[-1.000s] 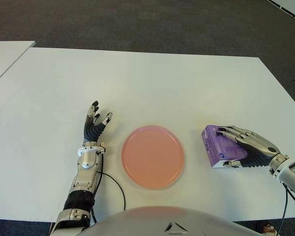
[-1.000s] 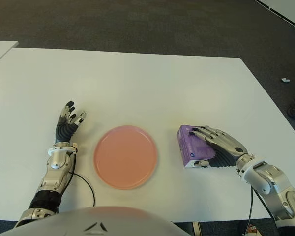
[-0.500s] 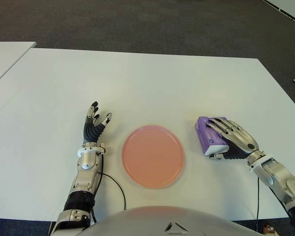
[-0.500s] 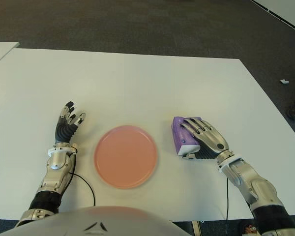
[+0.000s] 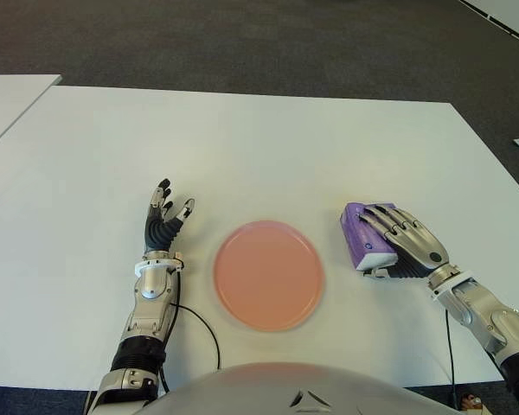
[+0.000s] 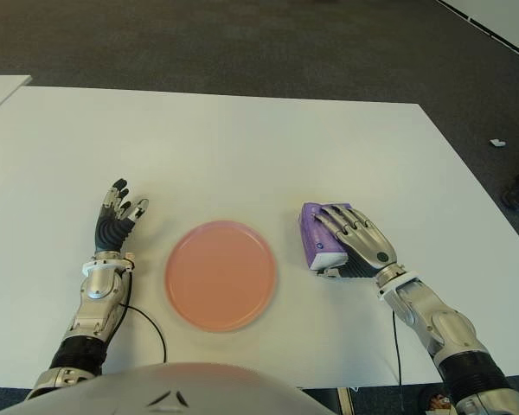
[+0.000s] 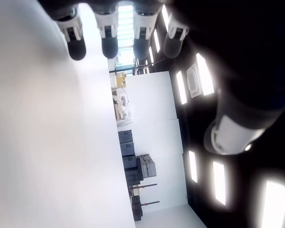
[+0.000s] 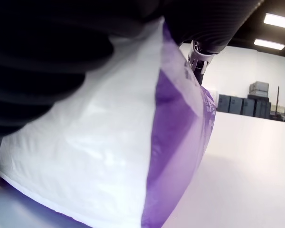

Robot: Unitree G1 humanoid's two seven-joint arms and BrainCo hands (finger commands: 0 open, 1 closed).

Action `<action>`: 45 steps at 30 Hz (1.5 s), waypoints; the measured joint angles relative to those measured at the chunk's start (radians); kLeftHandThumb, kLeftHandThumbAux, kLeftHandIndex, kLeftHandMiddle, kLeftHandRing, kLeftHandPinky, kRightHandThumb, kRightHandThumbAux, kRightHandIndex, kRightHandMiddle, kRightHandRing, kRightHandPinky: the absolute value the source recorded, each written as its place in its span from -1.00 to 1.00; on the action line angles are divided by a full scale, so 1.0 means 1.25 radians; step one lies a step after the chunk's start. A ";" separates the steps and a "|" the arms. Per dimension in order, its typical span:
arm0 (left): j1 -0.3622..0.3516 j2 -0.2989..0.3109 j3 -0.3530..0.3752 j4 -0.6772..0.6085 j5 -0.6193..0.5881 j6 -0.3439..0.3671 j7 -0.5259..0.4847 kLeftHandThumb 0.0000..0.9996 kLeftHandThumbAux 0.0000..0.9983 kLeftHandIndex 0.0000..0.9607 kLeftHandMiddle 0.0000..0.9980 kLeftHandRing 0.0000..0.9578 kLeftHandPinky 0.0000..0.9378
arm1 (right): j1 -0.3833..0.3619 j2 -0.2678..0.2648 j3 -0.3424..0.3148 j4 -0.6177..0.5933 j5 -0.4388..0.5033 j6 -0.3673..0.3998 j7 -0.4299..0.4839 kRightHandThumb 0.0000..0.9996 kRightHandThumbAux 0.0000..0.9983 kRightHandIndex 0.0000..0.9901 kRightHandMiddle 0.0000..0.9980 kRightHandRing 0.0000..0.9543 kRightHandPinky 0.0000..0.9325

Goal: Put the tissue paper into the plate.

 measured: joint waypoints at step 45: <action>0.010 0.011 -0.002 -0.013 -0.019 -0.002 -0.007 -0.78 0.21 -0.98 -0.97 -1.00 -0.95 | -0.139 0.141 0.141 0.322 -0.065 0.109 -0.617 0.48 0.42 -0.11 0.71 0.78 0.84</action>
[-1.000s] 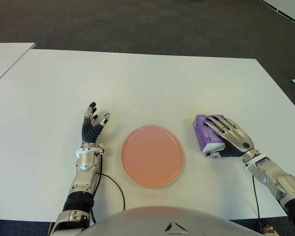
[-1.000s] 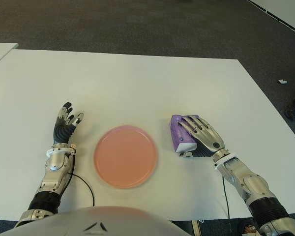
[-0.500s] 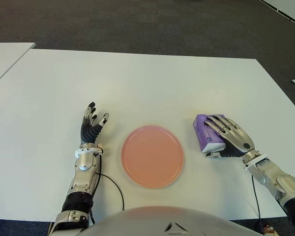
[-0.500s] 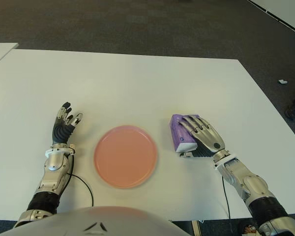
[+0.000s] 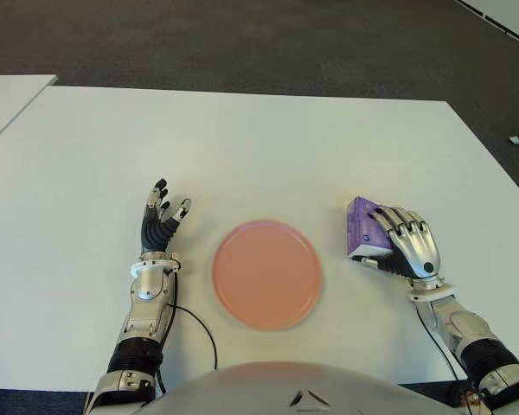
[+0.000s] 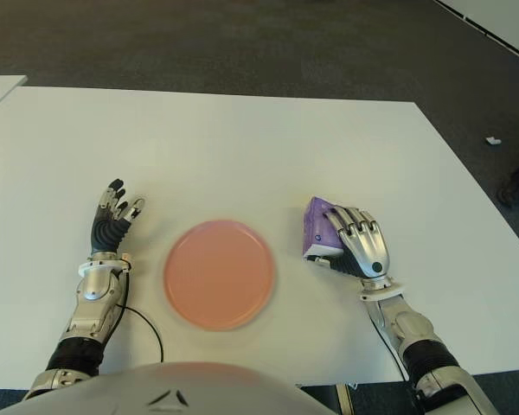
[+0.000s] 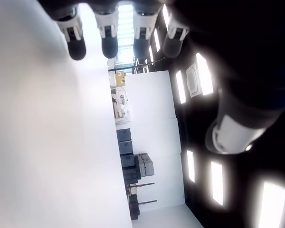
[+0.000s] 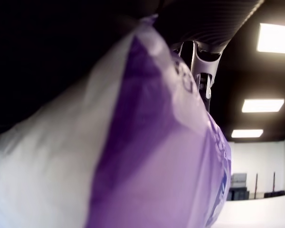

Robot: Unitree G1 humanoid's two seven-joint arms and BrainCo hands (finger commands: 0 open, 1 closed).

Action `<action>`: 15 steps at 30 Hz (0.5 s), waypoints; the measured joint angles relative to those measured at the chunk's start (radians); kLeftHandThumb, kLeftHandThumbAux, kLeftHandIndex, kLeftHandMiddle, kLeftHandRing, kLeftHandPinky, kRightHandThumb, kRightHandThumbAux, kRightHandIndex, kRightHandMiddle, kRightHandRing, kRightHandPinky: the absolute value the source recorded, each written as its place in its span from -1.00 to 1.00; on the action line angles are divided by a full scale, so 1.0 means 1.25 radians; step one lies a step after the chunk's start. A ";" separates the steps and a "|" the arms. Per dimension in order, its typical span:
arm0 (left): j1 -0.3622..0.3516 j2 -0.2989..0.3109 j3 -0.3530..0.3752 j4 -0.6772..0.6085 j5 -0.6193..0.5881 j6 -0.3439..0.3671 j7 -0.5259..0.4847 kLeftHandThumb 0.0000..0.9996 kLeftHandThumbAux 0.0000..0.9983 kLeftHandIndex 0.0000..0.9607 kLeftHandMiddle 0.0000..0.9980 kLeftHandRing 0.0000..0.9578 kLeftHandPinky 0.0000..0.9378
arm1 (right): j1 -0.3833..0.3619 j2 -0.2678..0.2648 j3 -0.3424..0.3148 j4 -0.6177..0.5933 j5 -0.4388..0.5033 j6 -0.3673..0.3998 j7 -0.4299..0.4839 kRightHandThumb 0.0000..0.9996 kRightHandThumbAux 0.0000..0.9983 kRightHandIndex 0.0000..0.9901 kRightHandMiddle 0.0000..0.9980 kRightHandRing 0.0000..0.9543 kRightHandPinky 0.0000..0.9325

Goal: Put the tissue paper into the plate.

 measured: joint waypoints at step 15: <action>0.001 -0.002 0.001 -0.002 0.000 0.005 0.000 -0.80 0.22 -0.97 -0.96 -0.98 -0.91 | -0.054 0.007 0.030 0.059 0.003 0.013 -0.070 0.48 0.42 -0.11 0.73 0.79 0.85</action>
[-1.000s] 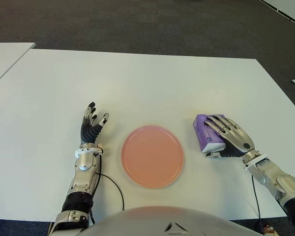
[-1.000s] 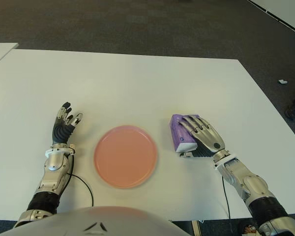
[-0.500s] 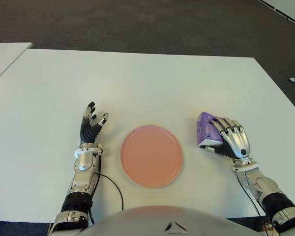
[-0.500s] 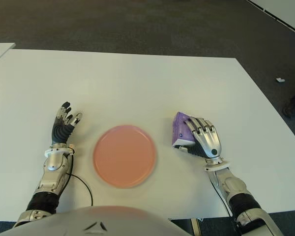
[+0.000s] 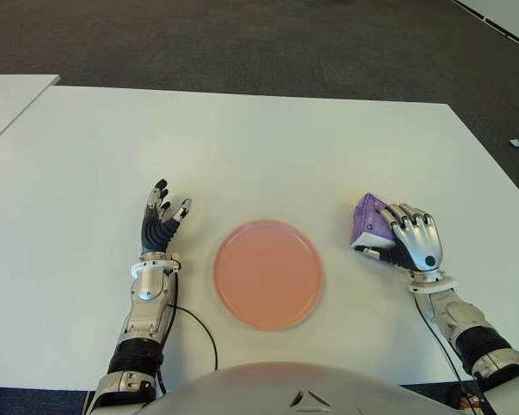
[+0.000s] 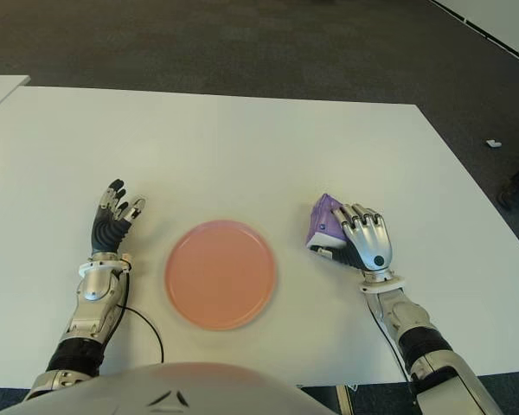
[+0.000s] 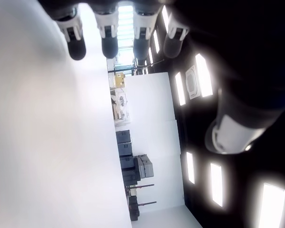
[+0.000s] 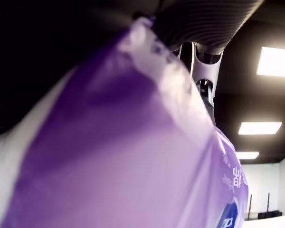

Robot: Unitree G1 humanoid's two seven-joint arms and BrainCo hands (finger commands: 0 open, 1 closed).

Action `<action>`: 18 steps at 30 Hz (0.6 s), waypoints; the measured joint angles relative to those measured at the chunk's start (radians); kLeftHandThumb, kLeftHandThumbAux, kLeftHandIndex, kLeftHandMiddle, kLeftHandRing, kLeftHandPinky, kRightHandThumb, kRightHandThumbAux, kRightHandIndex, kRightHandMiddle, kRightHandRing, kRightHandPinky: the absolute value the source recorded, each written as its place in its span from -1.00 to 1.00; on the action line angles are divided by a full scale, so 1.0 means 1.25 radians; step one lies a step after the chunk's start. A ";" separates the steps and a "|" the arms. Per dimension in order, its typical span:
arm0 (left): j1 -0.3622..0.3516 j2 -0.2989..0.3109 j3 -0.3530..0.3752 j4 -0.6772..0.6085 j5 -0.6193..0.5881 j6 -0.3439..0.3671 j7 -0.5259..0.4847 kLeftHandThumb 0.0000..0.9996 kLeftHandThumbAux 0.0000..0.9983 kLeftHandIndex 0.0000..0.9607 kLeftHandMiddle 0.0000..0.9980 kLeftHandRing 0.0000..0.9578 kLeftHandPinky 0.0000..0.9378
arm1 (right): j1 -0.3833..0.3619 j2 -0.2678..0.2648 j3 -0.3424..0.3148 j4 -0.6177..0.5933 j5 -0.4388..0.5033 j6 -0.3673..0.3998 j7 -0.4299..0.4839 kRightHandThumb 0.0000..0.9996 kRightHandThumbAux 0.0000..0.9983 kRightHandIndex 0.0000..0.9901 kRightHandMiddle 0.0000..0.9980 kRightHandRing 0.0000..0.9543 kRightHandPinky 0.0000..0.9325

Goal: Put the tissue paper into the plate.

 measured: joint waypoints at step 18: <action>0.001 -0.001 -0.001 -0.009 0.002 0.009 0.000 -0.80 0.23 -0.97 -0.95 -0.98 -0.92 | -0.036 0.003 0.032 0.023 0.001 0.005 -0.036 0.48 0.42 -0.11 0.75 0.81 0.86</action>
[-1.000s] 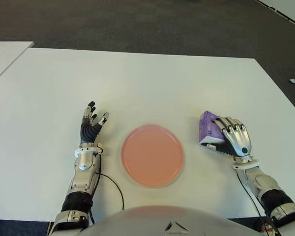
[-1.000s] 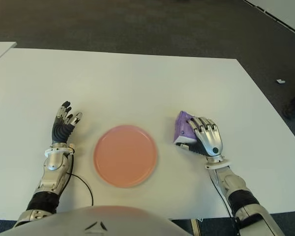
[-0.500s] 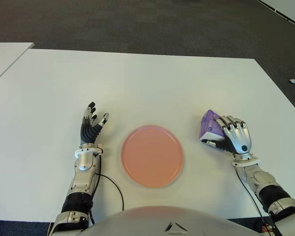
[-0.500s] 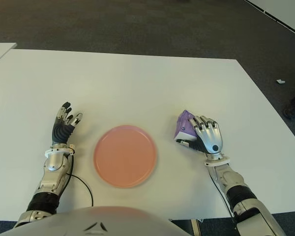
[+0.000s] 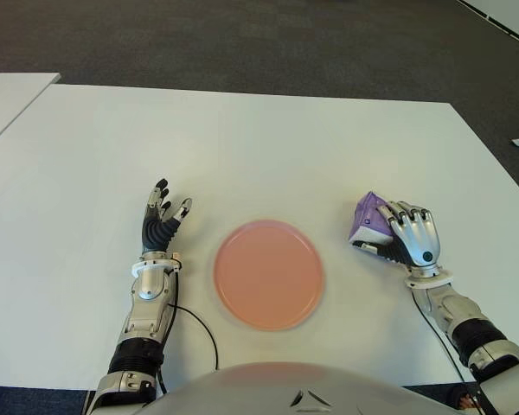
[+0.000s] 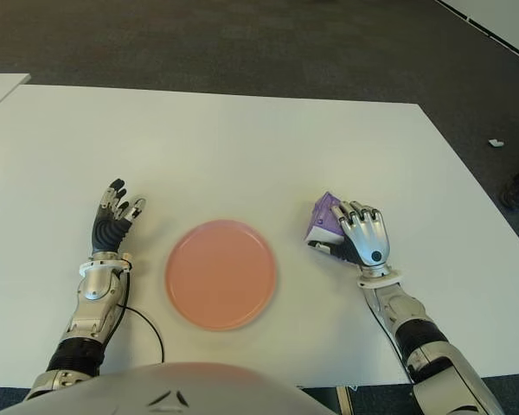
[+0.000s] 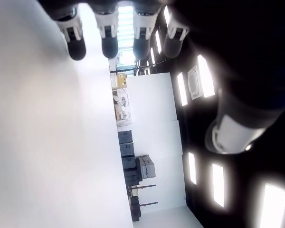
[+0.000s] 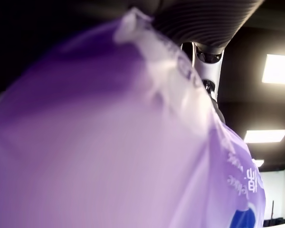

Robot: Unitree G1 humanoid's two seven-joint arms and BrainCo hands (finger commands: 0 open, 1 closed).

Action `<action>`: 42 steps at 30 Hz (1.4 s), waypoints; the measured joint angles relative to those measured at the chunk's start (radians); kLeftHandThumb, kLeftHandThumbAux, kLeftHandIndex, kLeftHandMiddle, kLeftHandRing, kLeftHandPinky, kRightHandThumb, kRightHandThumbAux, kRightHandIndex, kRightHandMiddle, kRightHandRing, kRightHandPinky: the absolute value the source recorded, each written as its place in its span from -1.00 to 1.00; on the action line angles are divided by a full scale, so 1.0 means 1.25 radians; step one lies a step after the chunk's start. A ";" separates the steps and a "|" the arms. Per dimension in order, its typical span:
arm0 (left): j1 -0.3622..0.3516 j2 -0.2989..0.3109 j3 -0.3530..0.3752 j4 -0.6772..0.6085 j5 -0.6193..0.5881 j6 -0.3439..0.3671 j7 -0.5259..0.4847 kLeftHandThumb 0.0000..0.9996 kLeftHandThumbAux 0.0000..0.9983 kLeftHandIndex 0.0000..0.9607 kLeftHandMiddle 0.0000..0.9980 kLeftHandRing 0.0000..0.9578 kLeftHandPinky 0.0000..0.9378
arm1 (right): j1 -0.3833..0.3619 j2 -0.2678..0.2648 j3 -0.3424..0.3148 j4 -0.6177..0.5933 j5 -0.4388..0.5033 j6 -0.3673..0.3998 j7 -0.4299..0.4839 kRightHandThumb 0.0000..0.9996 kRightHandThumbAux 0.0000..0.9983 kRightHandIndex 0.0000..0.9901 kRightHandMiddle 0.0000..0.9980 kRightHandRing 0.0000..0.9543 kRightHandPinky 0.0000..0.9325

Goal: Put the tissue paper into the plate.

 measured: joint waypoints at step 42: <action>-0.015 -0.005 -0.004 0.016 0.008 -0.011 0.000 -0.78 0.22 -0.97 -0.94 -0.97 -0.90 | -0.068 -0.035 -0.205 -0.396 0.143 -0.065 0.259 0.48 0.42 -0.11 0.73 0.80 0.83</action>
